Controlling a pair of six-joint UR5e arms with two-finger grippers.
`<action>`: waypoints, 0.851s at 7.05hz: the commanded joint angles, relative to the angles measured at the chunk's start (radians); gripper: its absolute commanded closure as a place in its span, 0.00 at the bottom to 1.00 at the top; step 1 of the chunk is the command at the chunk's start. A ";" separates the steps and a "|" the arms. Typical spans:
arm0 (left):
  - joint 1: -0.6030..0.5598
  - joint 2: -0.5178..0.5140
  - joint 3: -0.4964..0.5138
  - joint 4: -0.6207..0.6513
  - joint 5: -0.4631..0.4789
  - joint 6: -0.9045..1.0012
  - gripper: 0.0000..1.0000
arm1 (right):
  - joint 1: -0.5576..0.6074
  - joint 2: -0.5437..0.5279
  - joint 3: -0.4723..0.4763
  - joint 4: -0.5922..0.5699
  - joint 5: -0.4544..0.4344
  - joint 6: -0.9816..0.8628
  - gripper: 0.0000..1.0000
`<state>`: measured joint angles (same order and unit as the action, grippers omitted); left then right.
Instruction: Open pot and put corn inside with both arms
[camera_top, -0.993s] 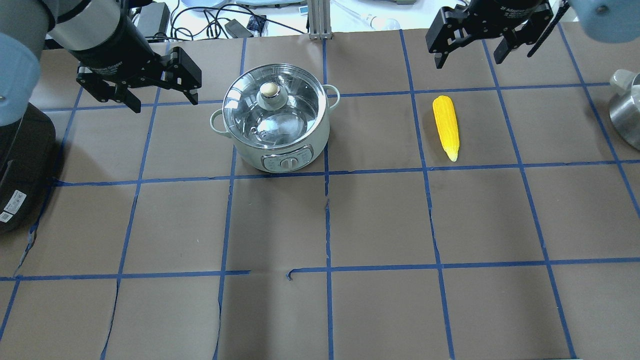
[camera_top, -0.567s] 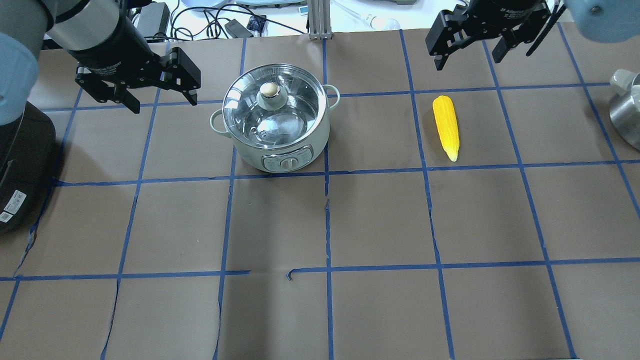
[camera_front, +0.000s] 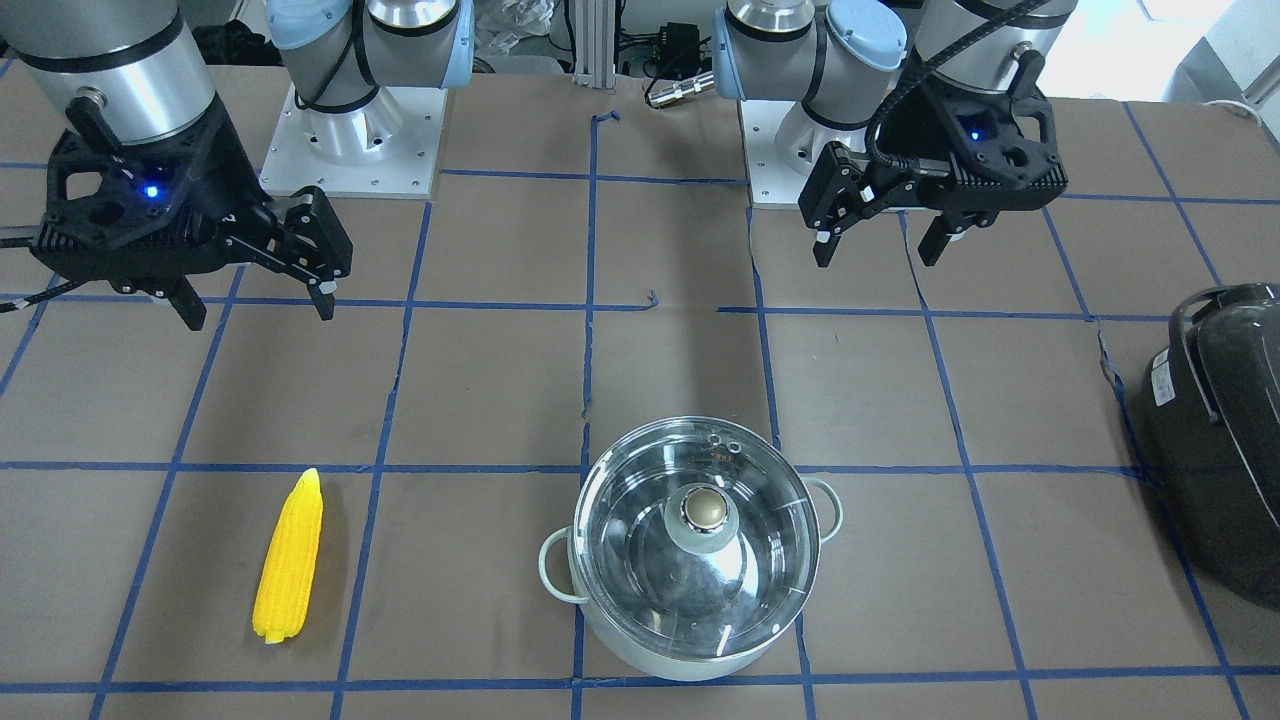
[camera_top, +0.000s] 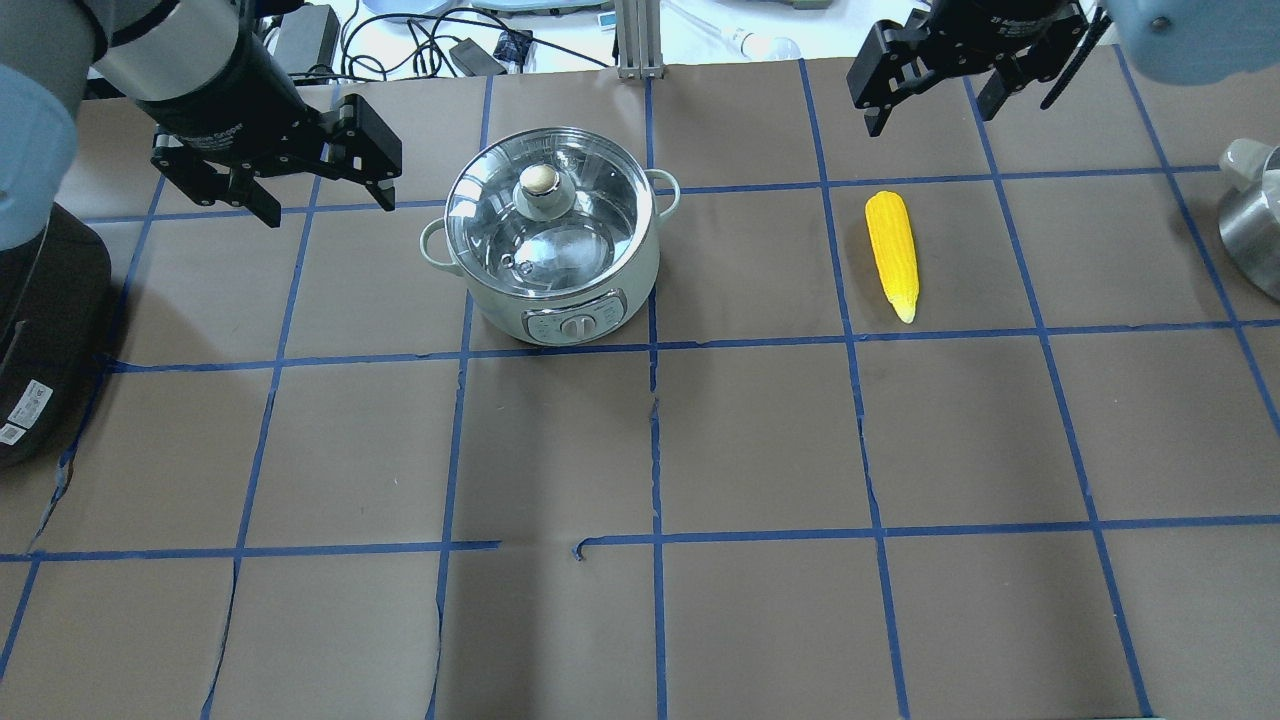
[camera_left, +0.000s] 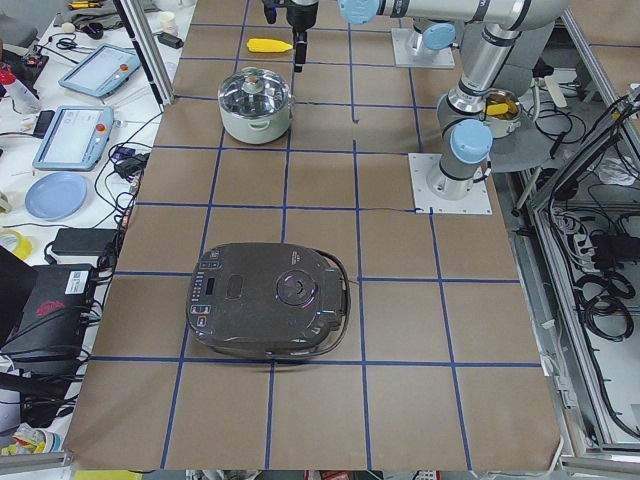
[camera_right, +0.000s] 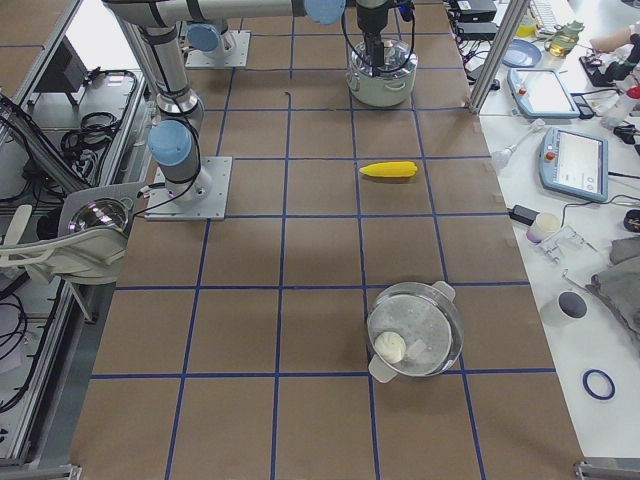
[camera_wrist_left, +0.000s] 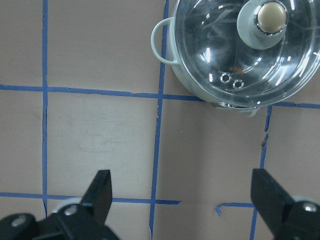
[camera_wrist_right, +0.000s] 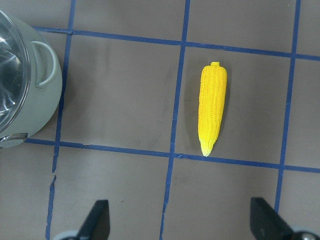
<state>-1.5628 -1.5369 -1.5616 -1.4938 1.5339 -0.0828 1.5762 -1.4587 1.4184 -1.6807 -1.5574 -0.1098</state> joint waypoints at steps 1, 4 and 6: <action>0.001 0.001 0.000 0.001 0.000 0.000 0.00 | -0.005 0.040 -0.010 -0.025 0.002 0.004 0.00; 0.001 0.001 0.000 0.001 0.002 0.000 0.00 | -0.008 0.044 -0.015 -0.025 -0.004 0.002 0.00; 0.003 0.001 0.002 0.009 0.002 0.000 0.00 | -0.007 0.032 -0.013 -0.022 -0.012 0.002 0.00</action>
<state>-1.5611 -1.5355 -1.5607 -1.4893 1.5355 -0.0828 1.5681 -1.4193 1.4040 -1.7043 -1.5638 -0.1074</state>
